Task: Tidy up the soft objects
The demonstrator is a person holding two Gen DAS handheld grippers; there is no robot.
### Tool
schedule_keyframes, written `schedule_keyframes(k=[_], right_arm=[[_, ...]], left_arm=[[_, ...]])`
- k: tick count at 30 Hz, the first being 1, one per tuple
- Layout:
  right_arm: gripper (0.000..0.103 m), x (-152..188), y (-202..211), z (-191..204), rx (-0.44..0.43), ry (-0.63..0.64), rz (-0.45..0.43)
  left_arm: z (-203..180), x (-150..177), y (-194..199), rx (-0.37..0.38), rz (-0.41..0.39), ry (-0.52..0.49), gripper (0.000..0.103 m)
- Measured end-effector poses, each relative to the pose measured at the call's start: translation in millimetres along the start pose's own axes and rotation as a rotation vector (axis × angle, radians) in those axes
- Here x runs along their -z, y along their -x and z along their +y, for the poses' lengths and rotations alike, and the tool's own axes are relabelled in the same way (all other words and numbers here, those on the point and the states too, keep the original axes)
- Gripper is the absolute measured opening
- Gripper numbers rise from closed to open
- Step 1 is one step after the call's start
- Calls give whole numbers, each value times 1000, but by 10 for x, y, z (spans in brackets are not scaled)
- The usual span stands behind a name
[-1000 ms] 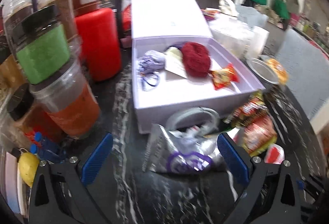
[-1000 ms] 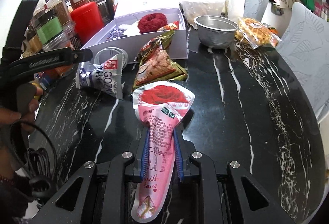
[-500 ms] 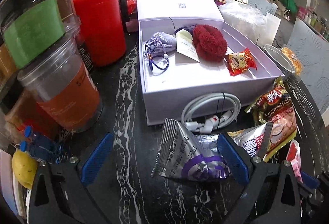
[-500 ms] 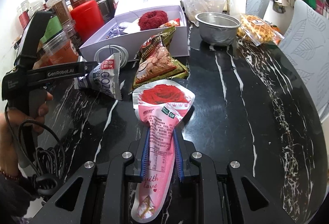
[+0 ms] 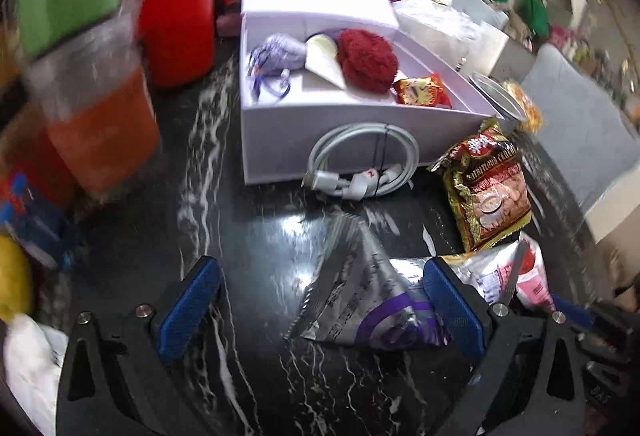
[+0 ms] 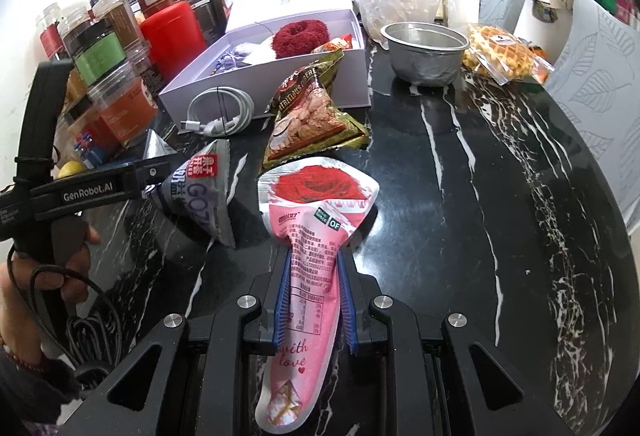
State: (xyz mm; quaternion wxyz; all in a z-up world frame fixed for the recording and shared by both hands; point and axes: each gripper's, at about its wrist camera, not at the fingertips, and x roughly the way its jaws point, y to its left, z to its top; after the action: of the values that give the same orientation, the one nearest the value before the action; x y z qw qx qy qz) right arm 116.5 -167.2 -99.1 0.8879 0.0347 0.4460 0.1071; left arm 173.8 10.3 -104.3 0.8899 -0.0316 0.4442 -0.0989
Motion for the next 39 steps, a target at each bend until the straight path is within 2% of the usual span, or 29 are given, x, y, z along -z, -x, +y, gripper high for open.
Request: schedule_keyframes(k=[1,2,3,5,6,7,10,17,29,39], right_arm=[[22,1,1,2,2,1,-1],[22,3,2,10,3,3,-1],[22,4,3,15,2,3,-2],[22,6,4,22,-1,3,-3],[22,5,3,24,-2,3,-4],[22,5,3,23,-5,1,-5],[22,13,10,-4,-16,-14,-11],[22,20,56,6,-13,-14,-28],[22,-58,206,115,-26,0,-66],[22,-200,467,239,-45,25,-127]], left_arm=[[36,9,-17,17,9,30,96],[72,16,-39,34,21,58,79],[86,17,-47,45,23,71,73],[26,13,-24,50,12,35,47],[-12,9,-8,59,9,23,47],[-40,9,11,65,7,11,41],[-174,7,45,34,-12,-42,31],[-168,11,146,27,-29,-41,28],[-163,-61,554,-7,-133,-72,28],[-189,-158,848,8,-183,-77,28]])
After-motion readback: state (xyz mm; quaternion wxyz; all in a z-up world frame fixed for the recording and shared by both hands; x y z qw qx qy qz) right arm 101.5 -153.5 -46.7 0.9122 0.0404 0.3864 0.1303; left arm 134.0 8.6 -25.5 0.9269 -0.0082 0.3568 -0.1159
